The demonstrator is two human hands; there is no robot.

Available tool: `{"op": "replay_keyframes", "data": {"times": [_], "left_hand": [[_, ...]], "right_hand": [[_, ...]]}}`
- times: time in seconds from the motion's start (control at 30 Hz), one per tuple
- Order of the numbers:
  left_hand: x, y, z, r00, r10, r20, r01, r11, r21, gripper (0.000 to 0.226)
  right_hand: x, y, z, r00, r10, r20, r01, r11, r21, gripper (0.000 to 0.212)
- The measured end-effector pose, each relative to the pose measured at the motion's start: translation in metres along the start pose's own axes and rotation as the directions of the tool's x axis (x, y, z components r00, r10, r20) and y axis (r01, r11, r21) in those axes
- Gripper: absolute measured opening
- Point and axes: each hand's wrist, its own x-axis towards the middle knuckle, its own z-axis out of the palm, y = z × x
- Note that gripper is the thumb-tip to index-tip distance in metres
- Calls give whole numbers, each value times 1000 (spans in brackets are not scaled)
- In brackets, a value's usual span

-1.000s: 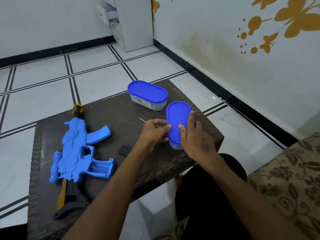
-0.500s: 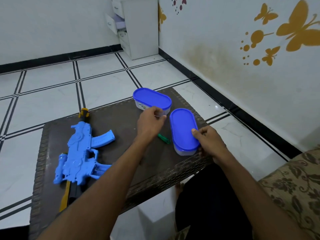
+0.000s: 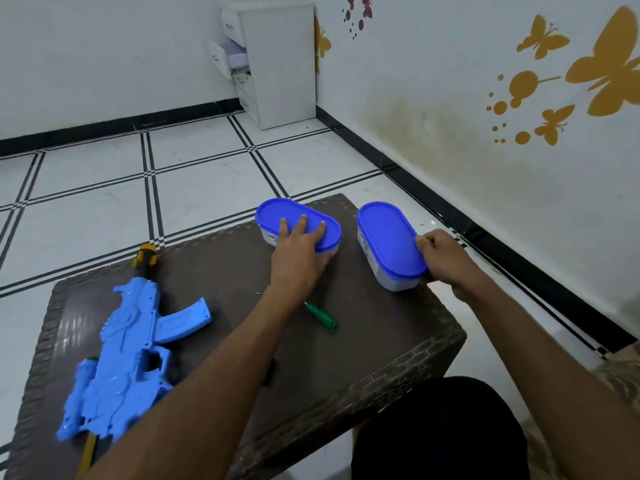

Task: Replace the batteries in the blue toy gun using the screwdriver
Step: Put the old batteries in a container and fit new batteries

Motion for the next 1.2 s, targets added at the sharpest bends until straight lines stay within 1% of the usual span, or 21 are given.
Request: {"op": "replay_keyframes", "data": {"times": [0.07,0.17,0.27,0.37,0.47,0.57,0.63,0.67,0.7,0.73,0.77,0.8,0.83,0.87,0.93,0.97,1.0,1.03,1.1,1.13,1.2], "left_hand": [[-5,0,-1,999,40,8,-40,999,30,60],[-23,0,-6,991,124,60,-129,986,101,58],[-52,-2,-9,977,198,85,-206,973,101,57],[-77,-4,-5,968,235,85,-242,966,88,56],[-98,-2,3,958,286,22,-287,958,27,54],[-112,3,12,941,337,-45,-337,942,12,50],[-121,9,16,926,363,-105,-363,931,19,47],[-125,11,17,917,369,-153,-373,928,4,47],[-131,13,19,911,360,-199,-372,928,-23,48],[-135,13,20,912,338,-233,-360,931,-60,49],[-138,13,20,919,303,-253,-338,935,-106,49],[-139,10,19,927,251,-277,-303,939,-163,49],[-139,7,18,936,174,-305,-251,938,-237,49],[-137,3,16,943,77,-324,-188,926,-329,50],[-134,-1,7,944,-118,-308,-68,844,-532,52],[-133,-2,1,943,-192,-270,-13,793,-609,50],[-131,-2,-3,948,-232,-217,37,759,-650,44],[-128,-2,-7,958,-238,-160,77,750,-657,34],[-125,-1,-9,975,-216,-48,127,724,-678,22],[-124,1,-9,978,-208,-7,142,692,-707,24],[-124,6,-7,974,-224,23,165,641,-750,27]], "right_hand": [[13,-6,2,1000,-10,20,10,1000,0,30],[27,-19,7,999,-36,28,37,999,-28,32],[39,-31,13,998,-58,39,60,997,-52,34],[45,-38,18,995,-78,63,82,994,-68,35],[46,-44,24,993,-105,57,111,987,-112,36],[46,-48,29,990,-136,48,143,971,-190,32],[42,-50,31,988,-151,21,151,945,-290,29],[38,-50,31,982,-187,-17,169,920,-354,27],[32,-50,32,962,-259,-85,203,888,-413,25],[22,-51,33,918,-362,-163,252,848,-466,22],[11,-51,35,852,-472,-229,318,812,-489,19],[-3,-53,39,797,-549,-252,398,791,-465,17],[-17,-56,44,774,-592,-223,473,776,-419,17],[-31,-57,49,779,-609,-150,525,764,-374,16],[-57,-54,61,823,-564,64,544,751,-374,20],[-65,-52,63,836,-525,159,539,732,-416,28],[-71,-50,63,846,-487,219,530,716,-454,38],[-73,-49,63,856,-459,236,515,730,-450,46],[-76,-49,57,891,-400,216,453,822,-345,50],[-76,-49,52,906,-364,215,417,852,-316,48],[-75,-45,44,915,-308,260,383,865,-324,40]]}}
